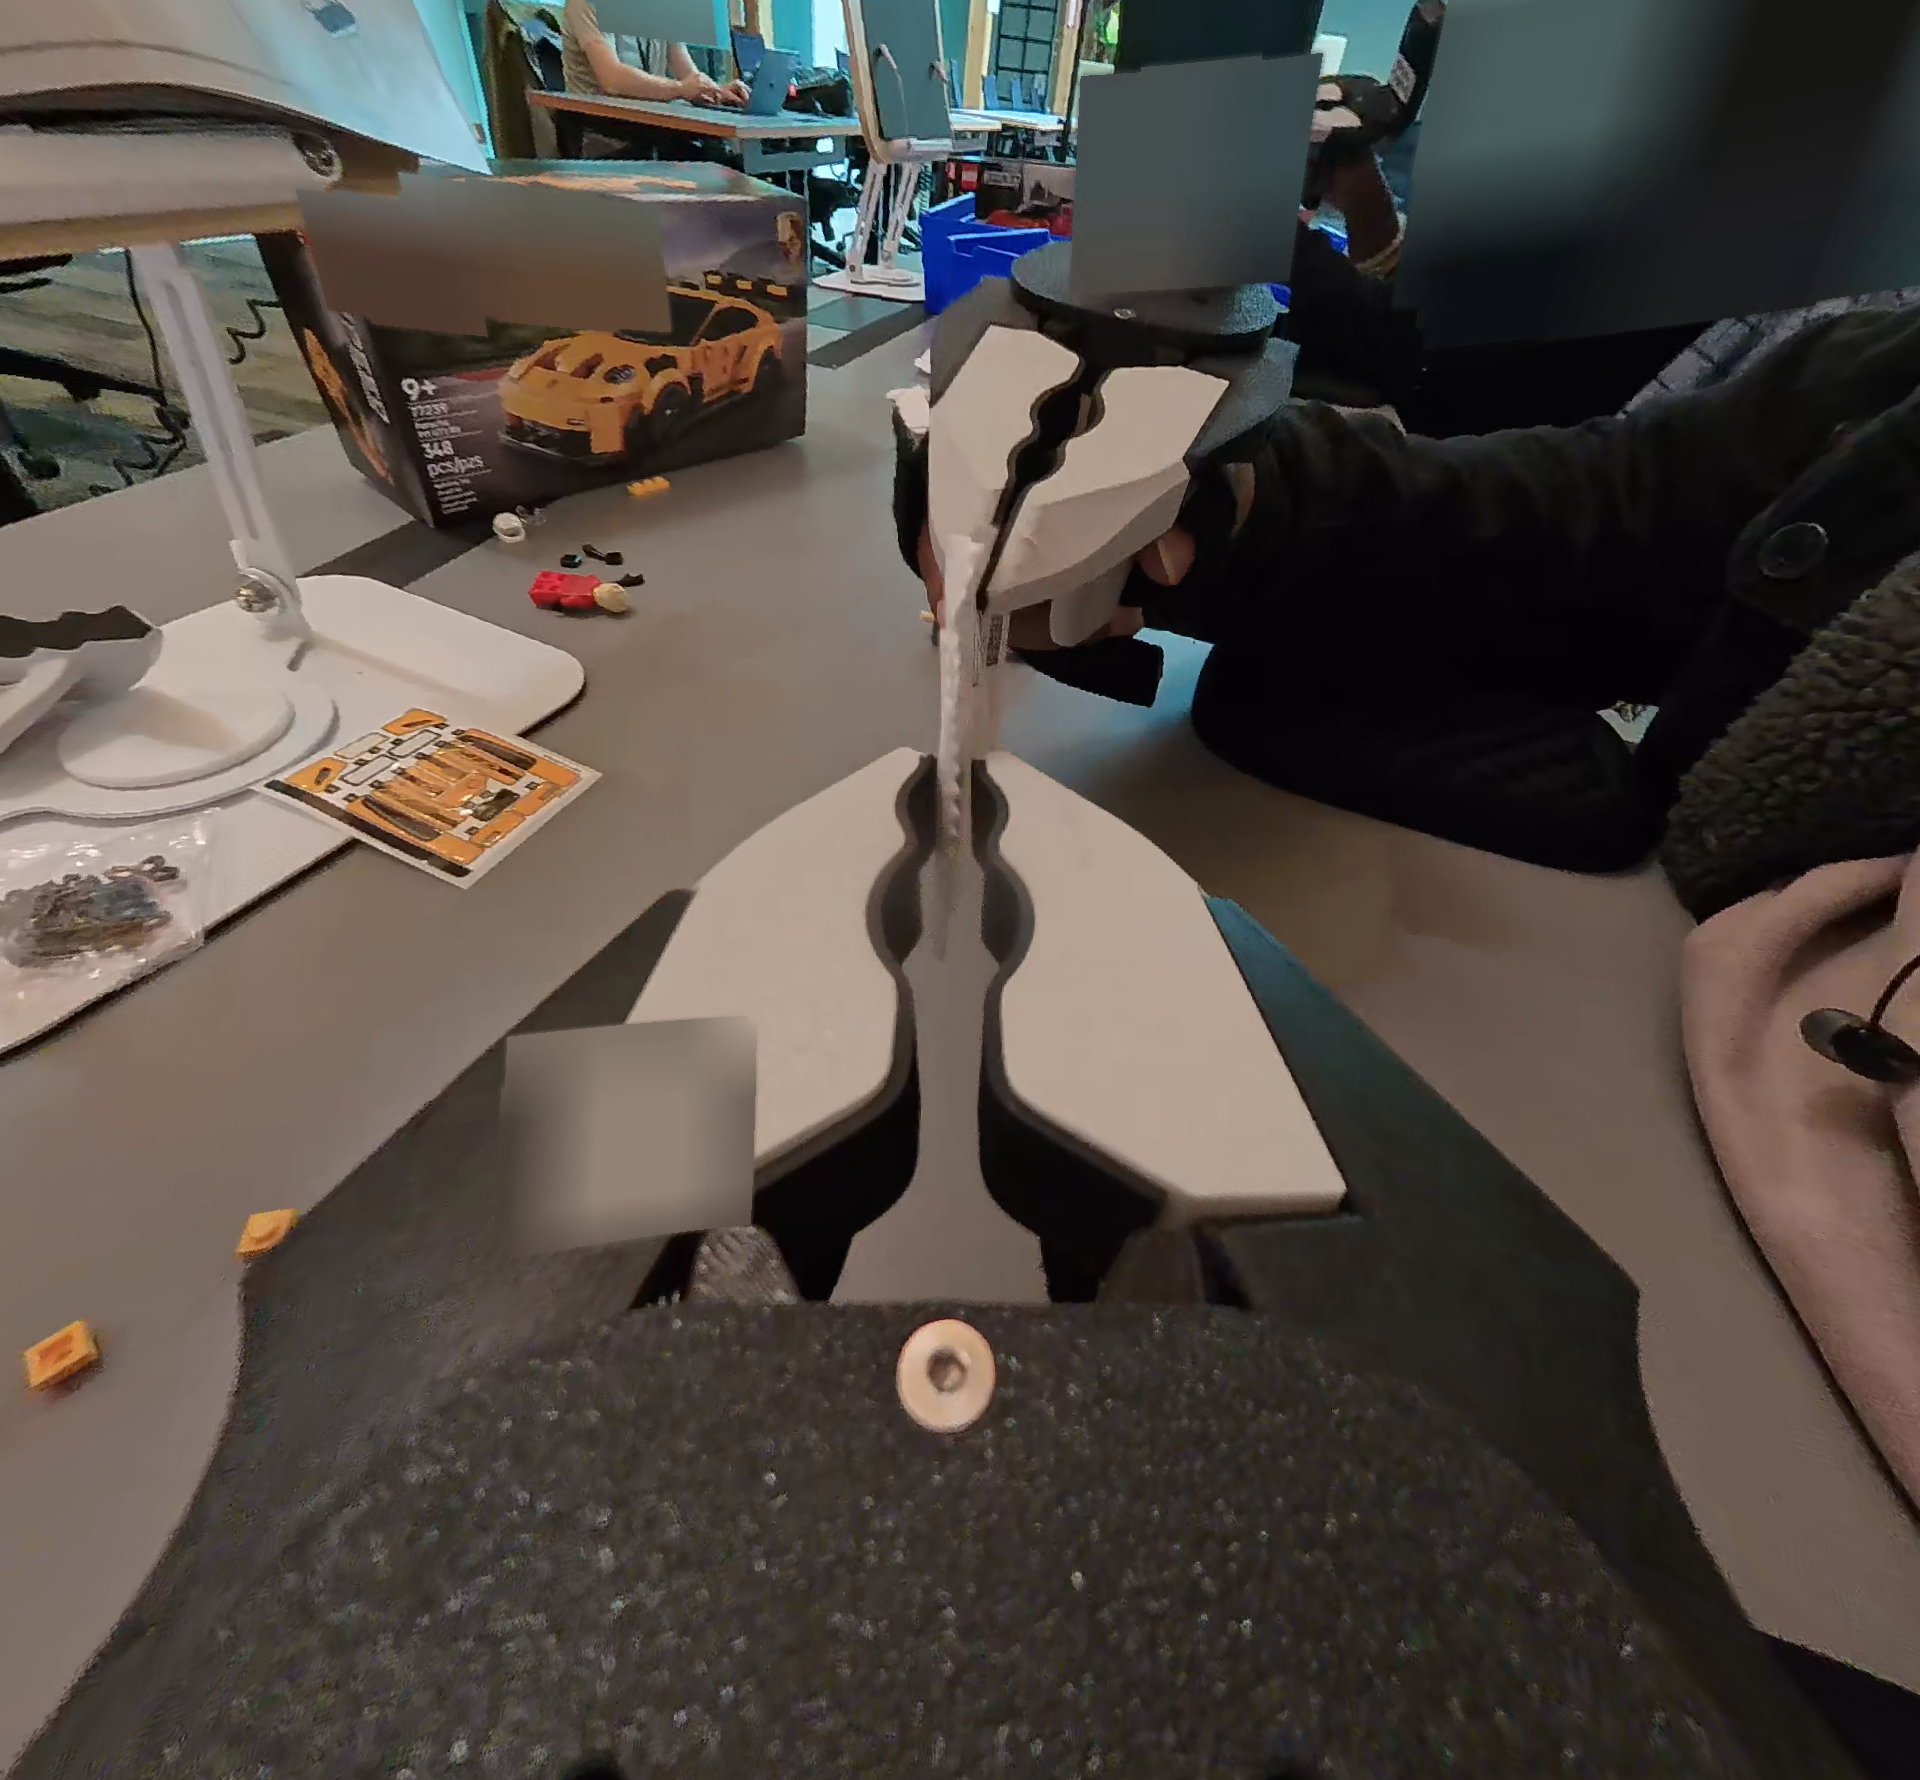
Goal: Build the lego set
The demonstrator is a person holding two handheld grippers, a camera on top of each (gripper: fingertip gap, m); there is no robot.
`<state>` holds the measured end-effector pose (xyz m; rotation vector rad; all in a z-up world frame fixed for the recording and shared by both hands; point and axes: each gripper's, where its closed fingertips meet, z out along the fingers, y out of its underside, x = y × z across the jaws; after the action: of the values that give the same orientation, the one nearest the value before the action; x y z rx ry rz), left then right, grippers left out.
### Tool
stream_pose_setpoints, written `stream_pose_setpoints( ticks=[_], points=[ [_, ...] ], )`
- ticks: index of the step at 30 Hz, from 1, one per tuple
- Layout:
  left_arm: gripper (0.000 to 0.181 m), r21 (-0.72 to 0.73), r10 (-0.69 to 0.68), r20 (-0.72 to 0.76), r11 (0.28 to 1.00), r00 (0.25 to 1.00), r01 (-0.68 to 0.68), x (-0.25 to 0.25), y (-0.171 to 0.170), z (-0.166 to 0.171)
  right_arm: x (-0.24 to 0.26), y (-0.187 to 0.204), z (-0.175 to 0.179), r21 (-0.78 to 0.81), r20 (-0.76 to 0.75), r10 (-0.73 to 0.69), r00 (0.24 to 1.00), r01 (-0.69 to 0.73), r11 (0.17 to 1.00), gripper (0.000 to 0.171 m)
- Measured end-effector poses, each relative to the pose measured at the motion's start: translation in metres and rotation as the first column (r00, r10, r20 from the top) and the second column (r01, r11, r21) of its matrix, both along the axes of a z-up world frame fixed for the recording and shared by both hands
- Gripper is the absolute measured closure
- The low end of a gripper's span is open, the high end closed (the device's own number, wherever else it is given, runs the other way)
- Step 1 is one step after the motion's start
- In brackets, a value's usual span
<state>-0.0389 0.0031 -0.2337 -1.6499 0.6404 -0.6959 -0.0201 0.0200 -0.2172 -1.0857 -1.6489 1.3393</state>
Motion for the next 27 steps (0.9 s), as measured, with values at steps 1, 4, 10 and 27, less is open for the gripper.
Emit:
stream_pose_setpoints(
  ticks=[1,4,10,27],
  points=[
    [0.174,0.0,0.004,0.008,1.0,1.0,-0.004,-0.001,0.001,0.0,0.0,0.002,0.0,-0.005,0.0,-0.007,1.0,0.007,1.0,0.171],
    [0.172,0.001,0.02,0.017,1.0,1.0,-0.02,-0.004,0.002,0.001,0.0,0.008,0.002,-0.011,-0.008,-0.03,1.0,0.03,0.999,0.171],
    [0.172,0.009,0.065,0.01,0.998,0.998,-0.066,-0.01,0.006,0.0,0.015,0.032,0.026,0.011,-0.073,-0.118,0.99,0.119,0.993,0.171],
    [0.175,-0.009,0.057,-0.041,0.998,0.998,-0.058,-0.002,0.006,-0.01,0.227,0.271,0.05,-0.192,0.103,-0.805,0.584,0.806,0.56,0.171]
  ],
)
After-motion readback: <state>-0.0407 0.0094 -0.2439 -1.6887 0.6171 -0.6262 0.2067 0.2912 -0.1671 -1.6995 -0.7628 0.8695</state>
